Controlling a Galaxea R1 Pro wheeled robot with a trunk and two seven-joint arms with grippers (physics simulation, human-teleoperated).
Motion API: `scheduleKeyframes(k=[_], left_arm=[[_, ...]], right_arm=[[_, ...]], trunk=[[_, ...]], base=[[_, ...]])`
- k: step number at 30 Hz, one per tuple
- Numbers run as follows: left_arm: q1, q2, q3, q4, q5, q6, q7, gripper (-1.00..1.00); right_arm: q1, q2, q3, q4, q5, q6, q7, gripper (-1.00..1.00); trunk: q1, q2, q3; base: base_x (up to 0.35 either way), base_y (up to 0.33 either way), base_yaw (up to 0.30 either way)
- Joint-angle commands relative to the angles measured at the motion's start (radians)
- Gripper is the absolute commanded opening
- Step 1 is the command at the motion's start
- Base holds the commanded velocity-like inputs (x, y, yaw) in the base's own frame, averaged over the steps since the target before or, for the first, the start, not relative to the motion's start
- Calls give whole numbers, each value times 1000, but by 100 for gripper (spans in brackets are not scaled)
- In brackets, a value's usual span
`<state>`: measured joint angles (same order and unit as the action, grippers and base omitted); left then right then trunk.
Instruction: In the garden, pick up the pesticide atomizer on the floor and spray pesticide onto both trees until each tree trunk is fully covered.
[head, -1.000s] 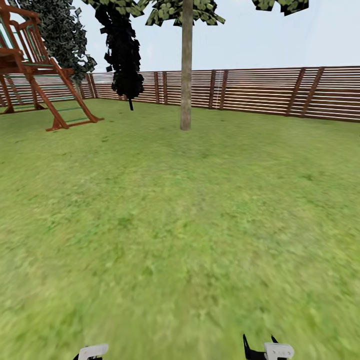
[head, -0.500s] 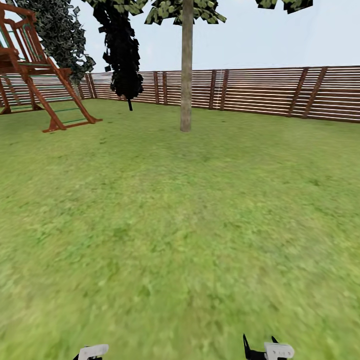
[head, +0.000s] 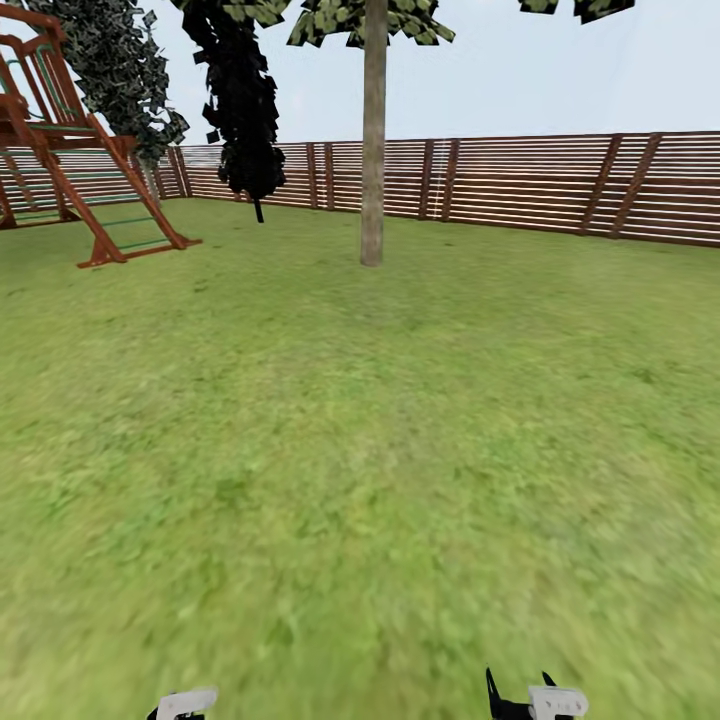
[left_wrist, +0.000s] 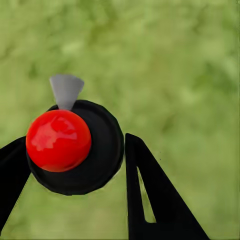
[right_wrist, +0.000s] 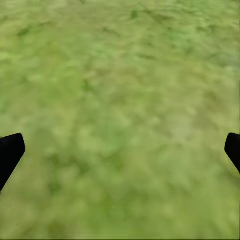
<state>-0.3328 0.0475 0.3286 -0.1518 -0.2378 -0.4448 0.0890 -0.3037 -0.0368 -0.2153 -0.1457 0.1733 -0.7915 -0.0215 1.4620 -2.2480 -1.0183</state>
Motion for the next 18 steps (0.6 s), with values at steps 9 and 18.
scheduleKeyframes(k=[9, 18], left_arm=[[0, 0, 1, 0, 0, 0, 0, -100], [0, 0, 1, 0, 0, 0, 0, -100]], right_arm=[[0, 0, 0, 0, 0, 0, 0, 100], [0, 0, 0, 0, 0, 0, 0, 100]], trunk=[[0, 0, 0], [0, 0, 0]], base=[[340, 0, 0], [339, 0, 0]])
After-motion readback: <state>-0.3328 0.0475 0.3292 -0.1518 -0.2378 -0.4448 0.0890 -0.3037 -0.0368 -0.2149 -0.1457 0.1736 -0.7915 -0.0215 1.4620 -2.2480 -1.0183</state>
